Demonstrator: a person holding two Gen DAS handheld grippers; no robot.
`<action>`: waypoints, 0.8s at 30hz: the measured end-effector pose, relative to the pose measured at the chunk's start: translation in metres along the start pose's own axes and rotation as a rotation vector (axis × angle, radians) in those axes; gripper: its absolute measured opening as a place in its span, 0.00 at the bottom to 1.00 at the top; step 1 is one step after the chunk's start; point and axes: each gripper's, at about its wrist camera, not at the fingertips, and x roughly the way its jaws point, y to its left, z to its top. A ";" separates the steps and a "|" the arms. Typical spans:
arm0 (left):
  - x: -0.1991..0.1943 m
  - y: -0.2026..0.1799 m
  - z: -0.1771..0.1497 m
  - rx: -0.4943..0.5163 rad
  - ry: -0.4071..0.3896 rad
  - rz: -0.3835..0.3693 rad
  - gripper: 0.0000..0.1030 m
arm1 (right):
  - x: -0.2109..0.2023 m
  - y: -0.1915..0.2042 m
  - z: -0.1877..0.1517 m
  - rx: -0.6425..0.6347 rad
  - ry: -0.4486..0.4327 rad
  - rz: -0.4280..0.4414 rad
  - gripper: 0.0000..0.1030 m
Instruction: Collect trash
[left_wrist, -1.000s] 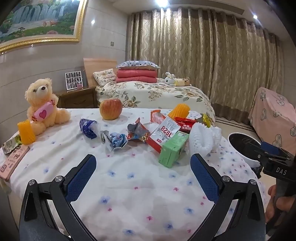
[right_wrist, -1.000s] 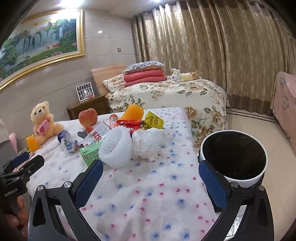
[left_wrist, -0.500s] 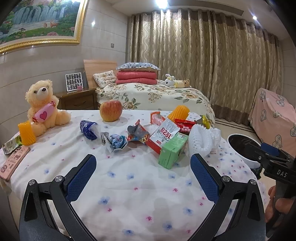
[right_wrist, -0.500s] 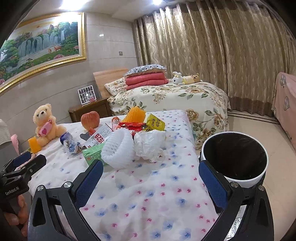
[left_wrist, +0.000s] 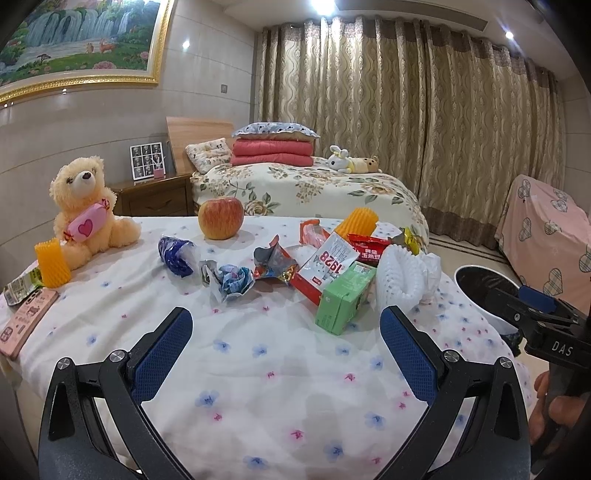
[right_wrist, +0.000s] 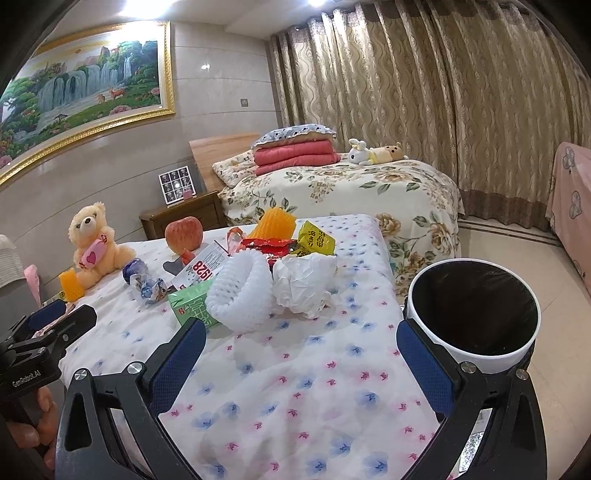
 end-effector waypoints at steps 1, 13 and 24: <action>0.000 0.001 -0.001 0.000 -0.002 -0.001 1.00 | 0.000 0.000 0.000 0.000 0.000 0.001 1.00; -0.001 0.002 -0.002 -0.003 0.002 -0.003 1.00 | 0.000 0.000 0.000 0.008 0.003 0.007 1.00; 0.002 0.002 -0.003 -0.002 0.001 -0.005 1.00 | 0.002 0.000 0.000 0.013 0.006 0.010 1.00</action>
